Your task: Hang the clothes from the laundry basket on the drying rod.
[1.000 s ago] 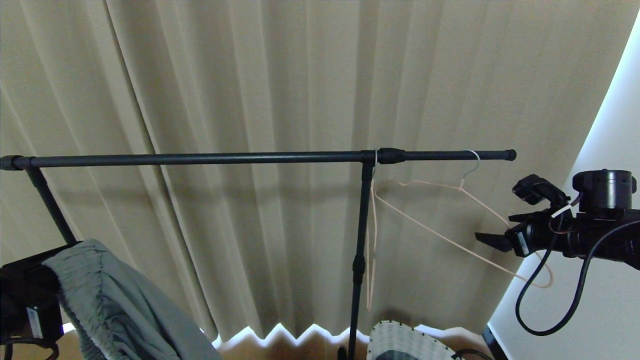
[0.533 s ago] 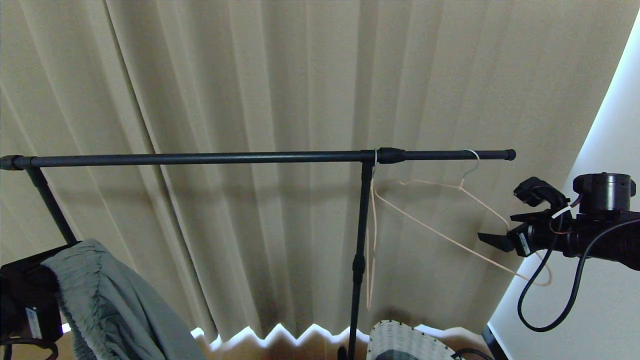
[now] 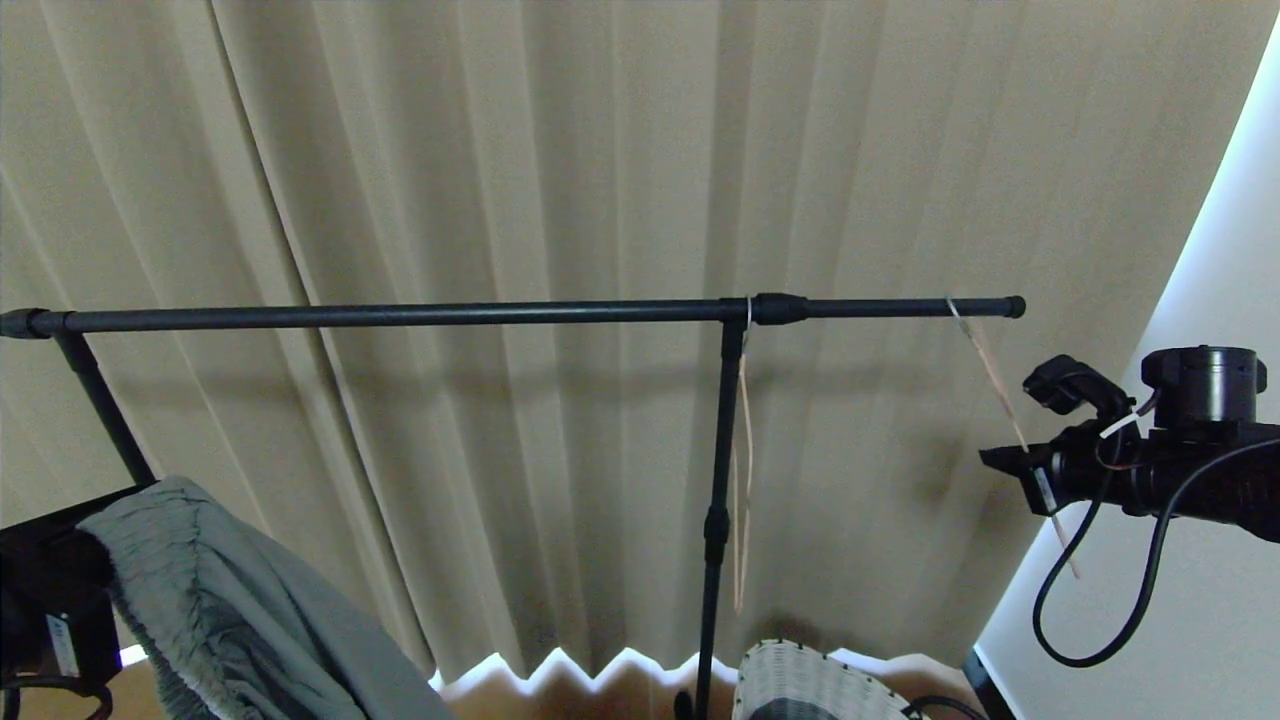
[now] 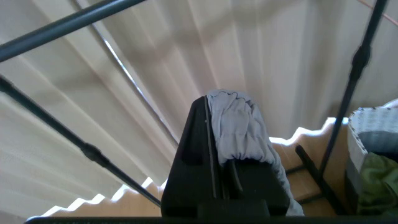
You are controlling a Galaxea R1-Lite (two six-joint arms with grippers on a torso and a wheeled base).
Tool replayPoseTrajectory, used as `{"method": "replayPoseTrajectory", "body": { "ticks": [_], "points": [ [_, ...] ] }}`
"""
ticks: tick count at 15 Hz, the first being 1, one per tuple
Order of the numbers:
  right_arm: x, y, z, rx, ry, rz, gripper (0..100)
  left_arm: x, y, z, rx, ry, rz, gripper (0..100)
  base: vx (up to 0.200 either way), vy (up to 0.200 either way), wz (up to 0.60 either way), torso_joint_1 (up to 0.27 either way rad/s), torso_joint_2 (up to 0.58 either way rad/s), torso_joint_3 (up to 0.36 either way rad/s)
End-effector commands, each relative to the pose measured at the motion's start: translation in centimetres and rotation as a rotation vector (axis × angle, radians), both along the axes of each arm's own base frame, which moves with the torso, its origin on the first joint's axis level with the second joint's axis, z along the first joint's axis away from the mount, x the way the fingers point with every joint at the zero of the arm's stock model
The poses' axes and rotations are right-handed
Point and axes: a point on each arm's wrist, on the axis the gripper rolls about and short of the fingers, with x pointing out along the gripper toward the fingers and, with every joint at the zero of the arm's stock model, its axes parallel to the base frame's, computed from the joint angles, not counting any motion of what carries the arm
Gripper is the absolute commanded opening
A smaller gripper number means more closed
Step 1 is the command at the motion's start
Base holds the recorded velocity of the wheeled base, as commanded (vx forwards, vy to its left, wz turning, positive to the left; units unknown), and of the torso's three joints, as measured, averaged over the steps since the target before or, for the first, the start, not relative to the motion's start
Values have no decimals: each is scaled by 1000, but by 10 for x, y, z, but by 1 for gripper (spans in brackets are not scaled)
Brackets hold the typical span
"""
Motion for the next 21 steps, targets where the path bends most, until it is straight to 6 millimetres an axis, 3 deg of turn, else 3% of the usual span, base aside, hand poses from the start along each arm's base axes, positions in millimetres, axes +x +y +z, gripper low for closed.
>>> {"method": "replayPoseTrajectory", "body": {
  "ticks": [1,7,11,19,21],
  "points": [
    [-3,1,6,8,-19,13,0,0,0,0,1,0,0,0,0,0,0,0,0,0],
    [-15,3,18,67,-32,-25,0,0,0,1,-2,-3,1,0,0,0,0,0,0,0],
    [-45,18,41,174,-54,-70,0,1,0,0,-1,0,3,0,0,0,0,0,0,0],
    [-124,27,50,152,37,-158,0,1,0,0,0,3,8,0,0,0,0,0,0,0],
    [-140,27,50,121,78,-216,0,1,0,0,2,3,7,0,-200,0,0,2,2,2]
  ]
}}
